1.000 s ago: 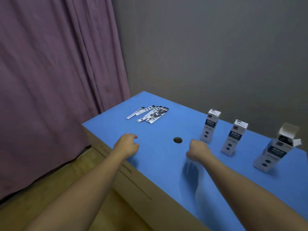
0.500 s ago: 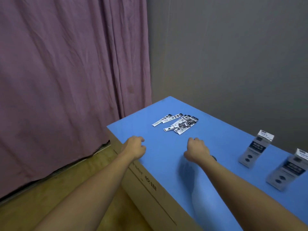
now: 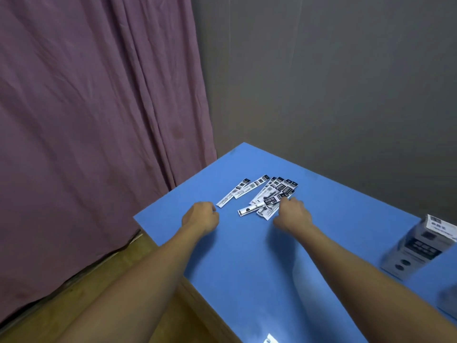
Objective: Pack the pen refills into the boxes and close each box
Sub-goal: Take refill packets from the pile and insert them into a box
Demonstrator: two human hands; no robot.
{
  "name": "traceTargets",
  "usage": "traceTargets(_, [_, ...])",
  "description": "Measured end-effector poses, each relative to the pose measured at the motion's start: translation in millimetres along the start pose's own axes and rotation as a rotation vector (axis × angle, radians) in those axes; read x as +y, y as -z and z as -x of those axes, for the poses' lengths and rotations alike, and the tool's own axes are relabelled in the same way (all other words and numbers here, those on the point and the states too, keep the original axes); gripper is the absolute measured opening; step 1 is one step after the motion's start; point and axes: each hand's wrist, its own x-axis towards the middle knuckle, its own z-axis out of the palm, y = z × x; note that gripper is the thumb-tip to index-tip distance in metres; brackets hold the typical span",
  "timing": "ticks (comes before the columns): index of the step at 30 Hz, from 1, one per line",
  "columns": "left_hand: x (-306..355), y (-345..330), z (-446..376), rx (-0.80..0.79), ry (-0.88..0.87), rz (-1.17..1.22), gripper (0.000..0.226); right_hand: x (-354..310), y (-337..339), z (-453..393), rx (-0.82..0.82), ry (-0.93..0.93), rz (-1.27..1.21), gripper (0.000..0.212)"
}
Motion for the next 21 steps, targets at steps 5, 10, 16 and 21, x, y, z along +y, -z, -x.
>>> traceTargets(5, [11, -5, -36, -0.022, 0.045, -0.046, 0.024, 6, -2, -31, 0.037, -0.046, -0.069, 0.036])
traceTargets(10, [27, -6, -78, -0.014, 0.068, -0.093, 0.018, 9, -2, -56, 0.066, -0.106, -0.103, 0.04])
traceTargets(16, [65, -16, -127, -0.034, 0.027, -0.102, 0.031, 14, 2, -74, 0.103, -0.216, -0.157, 0.041])
traceTargets(21, [91, -28, -158, -0.028, -0.091, -0.127, 0.038, 16, 1, -84, 0.107, -0.292, -0.181, 0.044])
